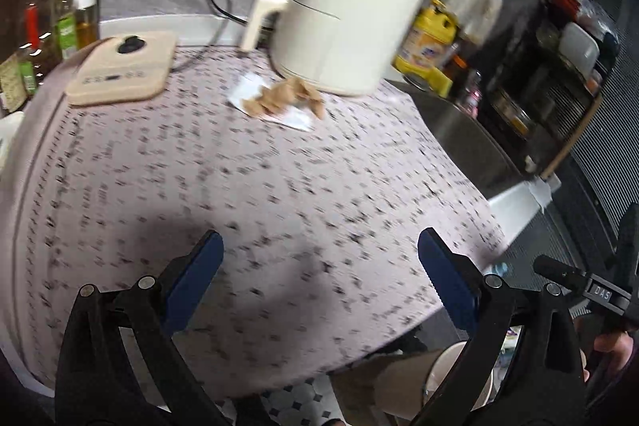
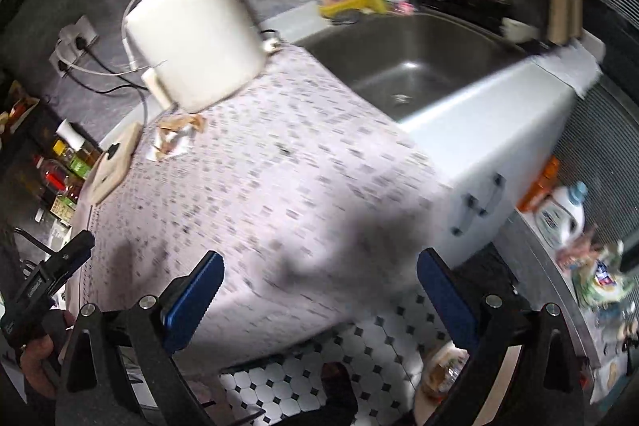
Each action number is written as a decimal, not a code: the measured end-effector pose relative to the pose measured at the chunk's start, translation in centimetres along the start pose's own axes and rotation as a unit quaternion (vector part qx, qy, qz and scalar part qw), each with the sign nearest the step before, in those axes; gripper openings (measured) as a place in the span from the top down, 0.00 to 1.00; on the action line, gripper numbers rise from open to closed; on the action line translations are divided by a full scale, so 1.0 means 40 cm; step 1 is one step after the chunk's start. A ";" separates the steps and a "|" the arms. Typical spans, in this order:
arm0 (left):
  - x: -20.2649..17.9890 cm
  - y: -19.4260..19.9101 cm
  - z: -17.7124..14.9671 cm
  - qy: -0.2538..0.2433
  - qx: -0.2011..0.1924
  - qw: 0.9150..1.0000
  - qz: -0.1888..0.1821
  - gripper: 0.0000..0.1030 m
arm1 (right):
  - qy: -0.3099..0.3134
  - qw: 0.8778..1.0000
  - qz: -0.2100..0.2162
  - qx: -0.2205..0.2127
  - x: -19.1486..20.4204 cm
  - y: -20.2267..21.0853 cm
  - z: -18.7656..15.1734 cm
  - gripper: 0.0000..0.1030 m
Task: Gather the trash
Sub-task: 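Bring both tools back up over the brown paper and white tissue, then close the right tool on the brown paper while the left tool grasps the white tissue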
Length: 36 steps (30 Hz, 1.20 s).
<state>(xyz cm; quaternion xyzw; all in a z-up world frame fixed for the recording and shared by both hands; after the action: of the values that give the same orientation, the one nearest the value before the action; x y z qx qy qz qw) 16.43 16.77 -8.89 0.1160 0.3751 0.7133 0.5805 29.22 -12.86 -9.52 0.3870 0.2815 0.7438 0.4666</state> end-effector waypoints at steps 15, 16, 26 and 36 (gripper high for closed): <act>0.350 0.119 0.094 0.049 -0.051 0.995 0.068 0.06 | 0.086 0.995 0.055 -0.011 0.410 -0.181 0.103 0.08; 0.368 0.125 0.098 0.052 -0.054 0.995 0.072 0.06 | 0.092 0.994 0.056 -0.010 0.431 -0.188 0.108 0.08; 0.459 0.129 0.123 0.074 -0.065 0.992 0.085 0.06 | 0.157 0.984 0.079 -0.013 0.607 -0.254 0.160 0.19; 0.471 0.054 0.157 0.070 -0.057 0.993 0.070 0.06 | 0.195 0.979 0.054 0.005 0.636 -0.426 0.214 0.38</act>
<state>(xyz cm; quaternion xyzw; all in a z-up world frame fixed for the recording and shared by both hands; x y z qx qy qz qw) 12.98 36.43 -8.21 0.0582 0.3648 0.7786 0.5073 37.77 17.73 -10.19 0.2514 0.3493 0.8276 0.3603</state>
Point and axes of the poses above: each gripper's, at about its wrist camera, not at the fingertips, and y roughly against the way its jaws point, x to its left, z to its top, the point moved 2 cm from there along -y, roughly the way its jaws point, and after that the axes turned 4 degrees about -y, right-handed, at the moved point
